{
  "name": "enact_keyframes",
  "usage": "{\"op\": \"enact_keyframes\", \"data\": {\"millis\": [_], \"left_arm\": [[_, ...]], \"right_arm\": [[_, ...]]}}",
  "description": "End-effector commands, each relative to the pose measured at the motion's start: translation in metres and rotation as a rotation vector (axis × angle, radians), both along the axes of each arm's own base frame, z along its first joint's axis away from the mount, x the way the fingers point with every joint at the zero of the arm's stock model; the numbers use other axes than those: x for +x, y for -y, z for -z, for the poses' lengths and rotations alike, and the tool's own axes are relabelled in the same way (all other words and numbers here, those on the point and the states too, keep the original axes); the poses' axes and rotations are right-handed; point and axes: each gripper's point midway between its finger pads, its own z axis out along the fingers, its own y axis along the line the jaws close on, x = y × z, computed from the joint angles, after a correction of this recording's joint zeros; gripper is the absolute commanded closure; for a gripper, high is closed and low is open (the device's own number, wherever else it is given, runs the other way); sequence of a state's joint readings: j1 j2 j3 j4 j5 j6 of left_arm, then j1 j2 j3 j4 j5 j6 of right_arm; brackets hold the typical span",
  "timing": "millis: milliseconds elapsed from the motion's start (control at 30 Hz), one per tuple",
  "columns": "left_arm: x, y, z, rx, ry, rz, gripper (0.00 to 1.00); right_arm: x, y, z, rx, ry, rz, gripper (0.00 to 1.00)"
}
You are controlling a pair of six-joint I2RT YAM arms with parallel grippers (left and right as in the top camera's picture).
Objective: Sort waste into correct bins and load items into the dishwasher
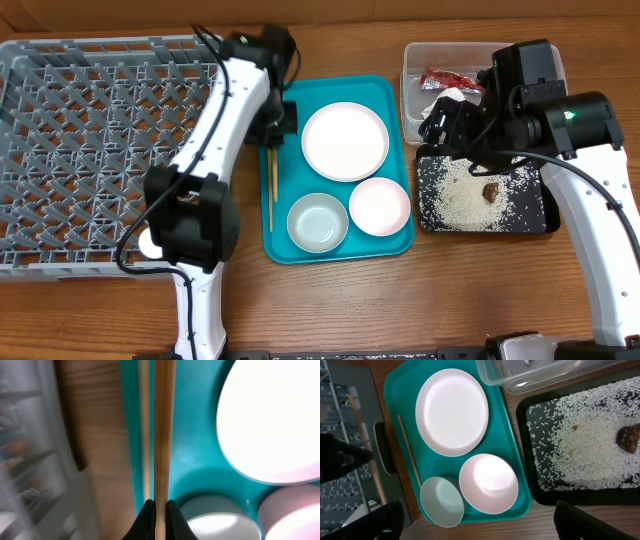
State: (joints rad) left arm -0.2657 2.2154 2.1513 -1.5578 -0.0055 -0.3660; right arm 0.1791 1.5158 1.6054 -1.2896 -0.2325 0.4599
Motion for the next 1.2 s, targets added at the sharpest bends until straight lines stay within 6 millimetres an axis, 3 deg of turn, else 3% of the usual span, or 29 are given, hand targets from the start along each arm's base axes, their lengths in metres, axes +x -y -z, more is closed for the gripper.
{"op": "enact_keyframes", "data": {"millis": [0,133,267,467,600,733,1167], "left_arm": [[0.006,-0.028,-0.037,0.097,0.067,-0.012,0.96],[0.007,-0.056,-0.065,0.166,0.127,-0.001,0.96],[0.008,-0.081,-0.069,0.167,0.130,-0.056,0.96],[0.006,-0.110,-0.045,0.164,0.066,-0.103,0.96],[0.015,-0.102,-0.017,0.079,0.060,0.028,0.96],[0.017,-0.112,-0.001,0.136,0.057,0.035,0.96],[0.013,-0.137,0.002,0.202,0.038,-0.007,0.96]], "right_arm": [[0.001,-0.001,-0.006,0.007,0.014,-0.002,0.03],[0.001,-0.001,-0.006,-0.001,0.020,-0.021,0.03],[0.001,-0.001,-0.006,-0.001,0.019,-0.021,0.03],[0.001,-0.001,-0.006,-0.001,0.020,-0.021,0.03],[0.001,-0.001,-0.006,-0.001,0.020,-0.021,0.03],[0.001,-0.001,-0.006,-0.001,0.019,-0.021,0.03],[0.001,-0.001,-0.006,-0.001,0.019,-0.021,0.03]]}}
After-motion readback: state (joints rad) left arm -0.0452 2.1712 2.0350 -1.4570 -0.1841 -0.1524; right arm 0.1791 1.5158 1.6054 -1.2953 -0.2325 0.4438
